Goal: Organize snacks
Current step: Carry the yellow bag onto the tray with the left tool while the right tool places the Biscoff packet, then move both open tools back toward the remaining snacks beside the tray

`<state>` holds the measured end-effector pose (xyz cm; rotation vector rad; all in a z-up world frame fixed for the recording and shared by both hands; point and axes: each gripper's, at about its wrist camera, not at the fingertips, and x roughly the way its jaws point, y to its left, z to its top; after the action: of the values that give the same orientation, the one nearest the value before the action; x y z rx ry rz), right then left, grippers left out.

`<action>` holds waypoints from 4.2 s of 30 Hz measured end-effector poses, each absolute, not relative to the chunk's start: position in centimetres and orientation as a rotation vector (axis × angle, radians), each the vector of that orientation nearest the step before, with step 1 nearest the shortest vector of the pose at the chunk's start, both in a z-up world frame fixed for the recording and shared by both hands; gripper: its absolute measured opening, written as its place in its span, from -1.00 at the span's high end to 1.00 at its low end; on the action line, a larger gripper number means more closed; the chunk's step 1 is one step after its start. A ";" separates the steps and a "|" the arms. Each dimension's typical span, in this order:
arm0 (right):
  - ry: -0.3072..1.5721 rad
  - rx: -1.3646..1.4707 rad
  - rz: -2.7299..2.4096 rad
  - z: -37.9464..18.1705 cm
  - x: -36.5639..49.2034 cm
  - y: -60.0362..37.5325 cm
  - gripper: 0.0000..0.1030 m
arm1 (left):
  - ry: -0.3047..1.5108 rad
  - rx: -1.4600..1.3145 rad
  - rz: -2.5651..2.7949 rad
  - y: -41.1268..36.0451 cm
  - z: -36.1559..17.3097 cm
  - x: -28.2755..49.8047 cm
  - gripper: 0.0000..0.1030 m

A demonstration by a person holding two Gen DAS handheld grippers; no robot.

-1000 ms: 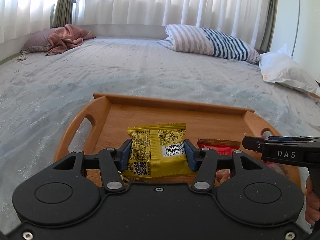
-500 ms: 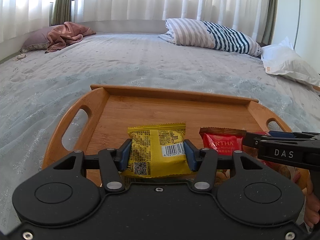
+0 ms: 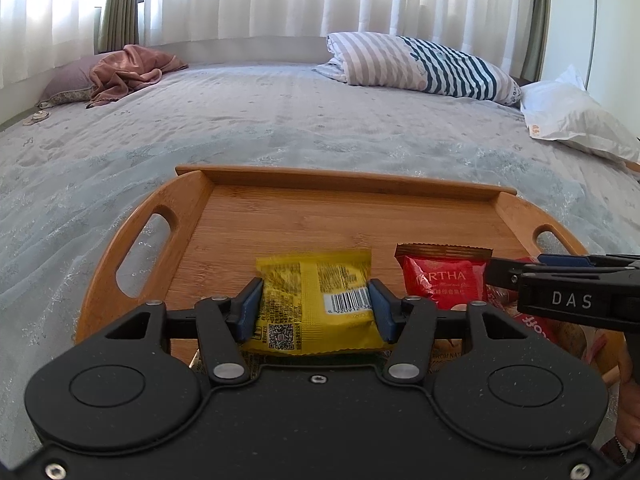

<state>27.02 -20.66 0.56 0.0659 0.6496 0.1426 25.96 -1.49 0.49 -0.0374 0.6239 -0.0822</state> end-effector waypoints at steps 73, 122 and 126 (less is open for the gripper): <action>0.499 -0.076 0.221 0.0 9.3 -20.2 -1.00 | 0.607 -0.062 -0.224 -0.9 -0.6 6.8 -0.62; 0.487 -0.149 0.380 -1.5 8.0 -18.8 -0.72 | 0.570 -0.002 -0.205 -1.2 -1.0 1.9 0.12; 0.475 -0.157 0.374 -1.5 7.7 -18.7 -0.38 | 0.570 -0.014 -0.211 -1.2 -0.6 1.8 0.14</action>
<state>7.70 -18.67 -1.52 -0.1573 0.4753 0.3739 1.78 -1.19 -0.62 -0.0142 0.5698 -0.2111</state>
